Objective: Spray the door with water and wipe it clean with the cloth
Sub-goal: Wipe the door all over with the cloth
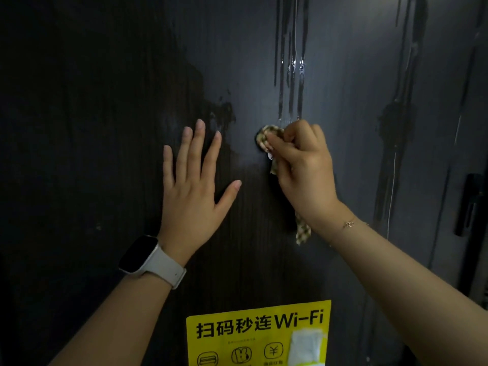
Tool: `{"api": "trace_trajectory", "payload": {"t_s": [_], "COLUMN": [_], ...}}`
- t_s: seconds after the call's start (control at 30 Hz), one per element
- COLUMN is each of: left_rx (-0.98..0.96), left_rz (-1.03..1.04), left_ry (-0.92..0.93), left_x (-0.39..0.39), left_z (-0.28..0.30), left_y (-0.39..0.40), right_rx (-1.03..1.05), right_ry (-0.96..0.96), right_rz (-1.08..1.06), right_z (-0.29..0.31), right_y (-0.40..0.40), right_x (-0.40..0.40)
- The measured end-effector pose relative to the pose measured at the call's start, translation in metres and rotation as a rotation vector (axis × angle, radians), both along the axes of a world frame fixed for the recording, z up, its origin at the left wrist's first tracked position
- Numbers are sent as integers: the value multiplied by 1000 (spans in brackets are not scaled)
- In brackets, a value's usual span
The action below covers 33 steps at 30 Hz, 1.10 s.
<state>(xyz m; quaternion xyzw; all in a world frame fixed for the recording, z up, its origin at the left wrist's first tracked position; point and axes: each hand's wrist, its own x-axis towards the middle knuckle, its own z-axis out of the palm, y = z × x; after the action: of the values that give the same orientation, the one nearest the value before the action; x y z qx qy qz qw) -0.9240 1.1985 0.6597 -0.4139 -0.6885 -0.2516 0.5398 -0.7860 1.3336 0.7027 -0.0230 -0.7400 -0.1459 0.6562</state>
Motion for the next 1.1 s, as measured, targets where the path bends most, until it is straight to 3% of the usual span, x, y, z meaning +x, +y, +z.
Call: {"api": "trace_trajectory", "payload": {"t_s": [0.23,0.43,0.73,0.9,1.1], "left_rx": [7,-29,-44,-49,-52], "left_rz": [-2,12,4,-3,-2], "left_ry": [19,45,64,59,39], "left_x": [-1,-5,-5,-5,-2], "left_z": [-3,-1,-2,-1,0], "left_y": [1,-1,-4,-3,-8], "right_rx": [-36,-164,-148,-227,-200], "right_ry": [-40,46,-29,39,-19], "right_rz": [-72,-61,-195,-185,-117], "right_z": [-4,-32,-25,-47,-25], "right_y": [-11,-21,-41,-31,-47], "right_x": [9,3,-5,3,-15]}}
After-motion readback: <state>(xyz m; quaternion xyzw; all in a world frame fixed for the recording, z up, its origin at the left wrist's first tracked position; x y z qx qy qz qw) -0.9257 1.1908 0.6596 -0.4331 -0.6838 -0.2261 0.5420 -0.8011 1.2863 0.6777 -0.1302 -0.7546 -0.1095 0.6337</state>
